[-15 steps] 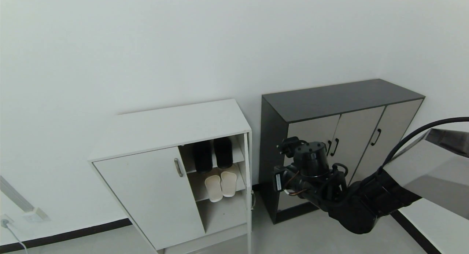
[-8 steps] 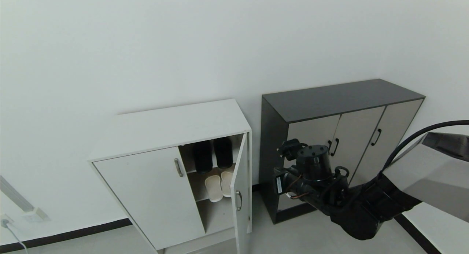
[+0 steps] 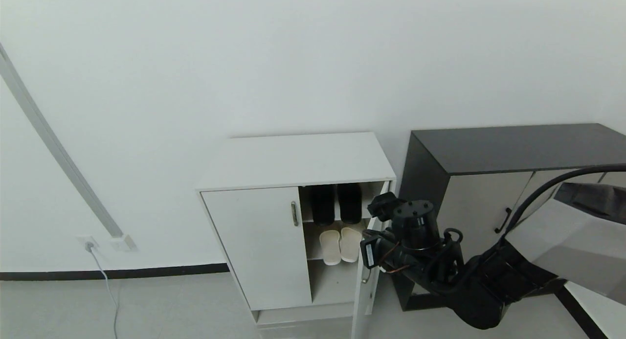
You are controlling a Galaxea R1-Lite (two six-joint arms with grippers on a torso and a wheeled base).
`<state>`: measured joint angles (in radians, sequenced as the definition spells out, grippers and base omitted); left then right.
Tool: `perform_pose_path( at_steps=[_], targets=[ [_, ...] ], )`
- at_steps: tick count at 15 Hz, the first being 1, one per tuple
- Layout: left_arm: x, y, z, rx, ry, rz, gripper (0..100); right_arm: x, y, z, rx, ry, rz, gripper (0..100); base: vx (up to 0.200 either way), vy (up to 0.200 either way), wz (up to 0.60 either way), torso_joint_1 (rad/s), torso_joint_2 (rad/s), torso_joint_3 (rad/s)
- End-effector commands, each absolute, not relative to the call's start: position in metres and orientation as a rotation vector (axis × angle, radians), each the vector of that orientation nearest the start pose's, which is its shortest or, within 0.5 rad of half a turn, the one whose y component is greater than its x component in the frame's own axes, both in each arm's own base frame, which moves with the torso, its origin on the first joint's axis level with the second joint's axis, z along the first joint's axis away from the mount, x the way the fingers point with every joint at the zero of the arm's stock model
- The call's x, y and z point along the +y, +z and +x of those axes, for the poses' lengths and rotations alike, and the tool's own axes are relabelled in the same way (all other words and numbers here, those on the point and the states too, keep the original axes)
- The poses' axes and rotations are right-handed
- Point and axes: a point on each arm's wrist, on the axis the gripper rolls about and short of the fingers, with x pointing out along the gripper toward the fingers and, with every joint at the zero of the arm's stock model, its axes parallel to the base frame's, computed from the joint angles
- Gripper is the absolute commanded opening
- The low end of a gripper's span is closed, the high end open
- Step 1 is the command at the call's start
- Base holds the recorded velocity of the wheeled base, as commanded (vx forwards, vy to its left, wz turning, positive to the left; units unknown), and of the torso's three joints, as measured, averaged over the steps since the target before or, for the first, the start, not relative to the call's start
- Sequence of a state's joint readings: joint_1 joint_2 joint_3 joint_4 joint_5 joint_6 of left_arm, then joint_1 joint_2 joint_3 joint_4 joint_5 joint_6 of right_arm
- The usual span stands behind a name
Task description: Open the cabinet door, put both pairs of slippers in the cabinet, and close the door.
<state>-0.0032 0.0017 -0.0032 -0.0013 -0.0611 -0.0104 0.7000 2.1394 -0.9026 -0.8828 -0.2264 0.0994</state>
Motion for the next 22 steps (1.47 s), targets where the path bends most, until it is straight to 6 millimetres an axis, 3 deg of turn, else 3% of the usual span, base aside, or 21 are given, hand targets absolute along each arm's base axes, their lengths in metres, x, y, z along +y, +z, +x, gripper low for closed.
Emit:
perform_pose_path(
  at_steps=[1,5,8,12,15,22],
  targets=[
    [-0.001,0.077,-0.023,-0.003,-0.064,-0.011,0,0.244,0.075,0.299,0.341,0.448,-0.062,0,0.000,0.000,0.00,0.000,0.00,0.000],
    [-0.001,0.077,-0.023,-0.003,-0.064,-0.011,0,0.235,0.090,0.291,0.318,0.442,-0.072,0,0.000,0.000,0.00,0.000,0.00,0.000],
    [-0.001,0.077,-0.023,-0.003,-0.064,-0.009,0,0.217,0.102,0.269,0.347,0.447,-0.085,0,0.000,0.000,0.00,0.000,0.00,0.000],
    [-0.001,0.077,-0.023,-0.003,-0.066,-0.009,0,0.200,0.082,0.247,0.443,0.452,-0.127,0,0.200,0.000,0.00,-0.005,0.00,0.009],
    [-0.001,0.077,-0.023,-0.003,-0.064,-0.011,0,0.198,0.062,0.234,0.493,0.469,-0.158,0,0.133,0.000,0.00,0.006,0.00,0.002],
    [-0.001,0.077,-0.023,-0.003,-0.058,-0.014,0,0.212,0.029,0.250,0.497,0.495,-0.153,0,0.000,0.000,0.00,0.000,0.00,0.000]
  ],
)
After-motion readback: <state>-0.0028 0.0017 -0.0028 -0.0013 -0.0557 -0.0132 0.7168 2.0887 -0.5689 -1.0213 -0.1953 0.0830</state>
